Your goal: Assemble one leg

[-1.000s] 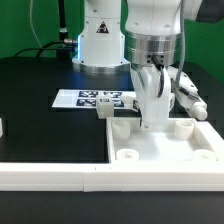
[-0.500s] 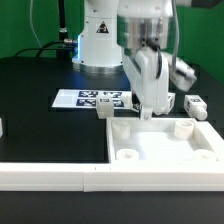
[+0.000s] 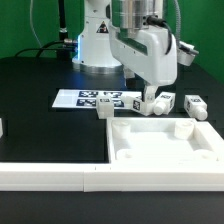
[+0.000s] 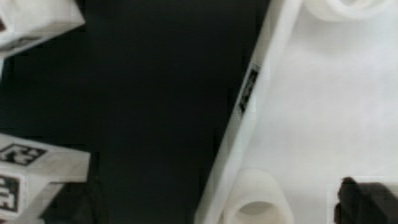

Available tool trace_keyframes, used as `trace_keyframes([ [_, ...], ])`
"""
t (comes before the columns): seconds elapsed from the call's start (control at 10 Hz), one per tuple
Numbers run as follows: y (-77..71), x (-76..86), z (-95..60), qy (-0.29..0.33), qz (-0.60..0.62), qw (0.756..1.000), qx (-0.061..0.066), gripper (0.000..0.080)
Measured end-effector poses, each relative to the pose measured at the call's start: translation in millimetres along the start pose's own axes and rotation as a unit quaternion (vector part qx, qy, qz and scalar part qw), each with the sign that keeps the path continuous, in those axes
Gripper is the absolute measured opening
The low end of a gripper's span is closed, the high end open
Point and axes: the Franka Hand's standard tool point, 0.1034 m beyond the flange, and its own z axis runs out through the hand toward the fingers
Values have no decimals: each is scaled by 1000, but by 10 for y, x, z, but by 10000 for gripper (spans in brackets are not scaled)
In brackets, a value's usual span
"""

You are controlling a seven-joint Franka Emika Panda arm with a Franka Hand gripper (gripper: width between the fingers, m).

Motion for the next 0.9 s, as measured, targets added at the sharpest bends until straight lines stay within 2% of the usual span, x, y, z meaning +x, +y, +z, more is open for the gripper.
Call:
trace_keyframes([
  [0.1, 8, -3, 6, 0, -36, 999, -1, 649],
  [0.2, 71, -21, 40, 4, -106, 994, -11, 649],
  [0.3, 161, 36, 62, 6, -208, 978, -14, 649],
  [0.5, 307, 216, 111, 22, -367, 930, -13, 649],
  [0.7, 423, 227, 132, 37, -494, 868, -14, 649],
  [0.8, 453, 225, 105, 43, -508, 860, -11, 649],
  [0.9, 454, 246, 108, 43, -541, 839, -16, 649],
])
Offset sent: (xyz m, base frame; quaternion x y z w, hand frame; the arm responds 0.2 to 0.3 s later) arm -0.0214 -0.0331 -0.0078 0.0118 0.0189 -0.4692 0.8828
